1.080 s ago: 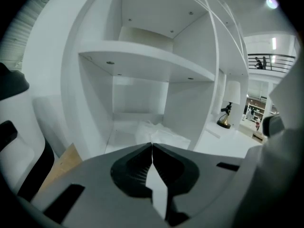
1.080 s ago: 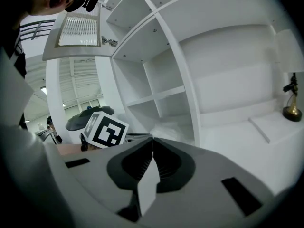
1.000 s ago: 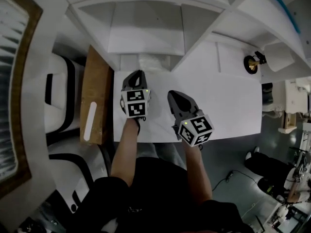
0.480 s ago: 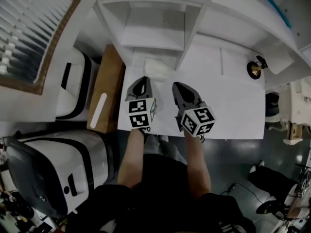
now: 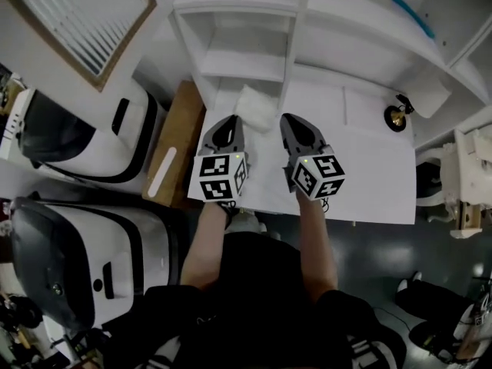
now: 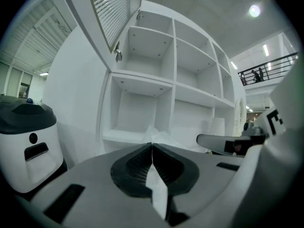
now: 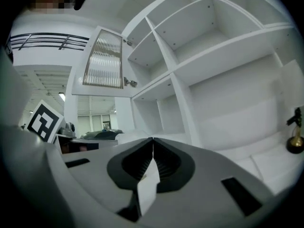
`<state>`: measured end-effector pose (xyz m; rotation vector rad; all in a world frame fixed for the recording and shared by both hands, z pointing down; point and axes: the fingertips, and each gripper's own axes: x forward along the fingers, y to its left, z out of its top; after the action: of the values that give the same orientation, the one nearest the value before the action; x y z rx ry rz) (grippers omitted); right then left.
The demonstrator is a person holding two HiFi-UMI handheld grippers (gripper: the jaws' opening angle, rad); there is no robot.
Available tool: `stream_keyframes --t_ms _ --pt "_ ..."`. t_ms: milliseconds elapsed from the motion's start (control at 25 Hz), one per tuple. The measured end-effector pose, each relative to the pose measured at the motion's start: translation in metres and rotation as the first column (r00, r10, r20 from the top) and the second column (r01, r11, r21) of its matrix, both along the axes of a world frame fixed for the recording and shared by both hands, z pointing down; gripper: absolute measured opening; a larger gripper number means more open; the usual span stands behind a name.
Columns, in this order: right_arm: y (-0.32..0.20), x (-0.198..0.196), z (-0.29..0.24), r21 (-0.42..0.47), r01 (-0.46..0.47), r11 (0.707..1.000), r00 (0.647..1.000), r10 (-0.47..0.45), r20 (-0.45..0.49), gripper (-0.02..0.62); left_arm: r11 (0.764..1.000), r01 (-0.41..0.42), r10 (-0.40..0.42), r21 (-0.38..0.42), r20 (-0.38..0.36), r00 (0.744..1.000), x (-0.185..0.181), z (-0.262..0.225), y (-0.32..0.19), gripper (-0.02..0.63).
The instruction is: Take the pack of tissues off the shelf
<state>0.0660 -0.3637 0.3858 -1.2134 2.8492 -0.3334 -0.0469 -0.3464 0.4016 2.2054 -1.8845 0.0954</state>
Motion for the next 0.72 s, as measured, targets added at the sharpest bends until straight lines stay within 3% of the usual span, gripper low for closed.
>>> stream_keyframes --t_ms 160,360,720 --pt "0.004 0.020 -0.033 0.056 -0.027 0.998 0.998 0.023 0.067 0.020 0.998 -0.005 0.009 0.067 -0.047 0.999 0.006 -0.039 0.009 0.014" --pt "0.011 0.029 -0.050 0.104 -0.027 0.994 0.999 0.024 0.030 0.020 0.991 -0.009 0.019 0.135 -0.073 0.997 0.012 -0.073 0.014 0.014" --pt "0.017 0.051 -0.059 0.133 -0.054 0.990 0.998 0.053 0.016 0.018 0.984 -0.049 0.069 0.170 -0.116 0.991 0.029 -0.088 0.016 0.014"
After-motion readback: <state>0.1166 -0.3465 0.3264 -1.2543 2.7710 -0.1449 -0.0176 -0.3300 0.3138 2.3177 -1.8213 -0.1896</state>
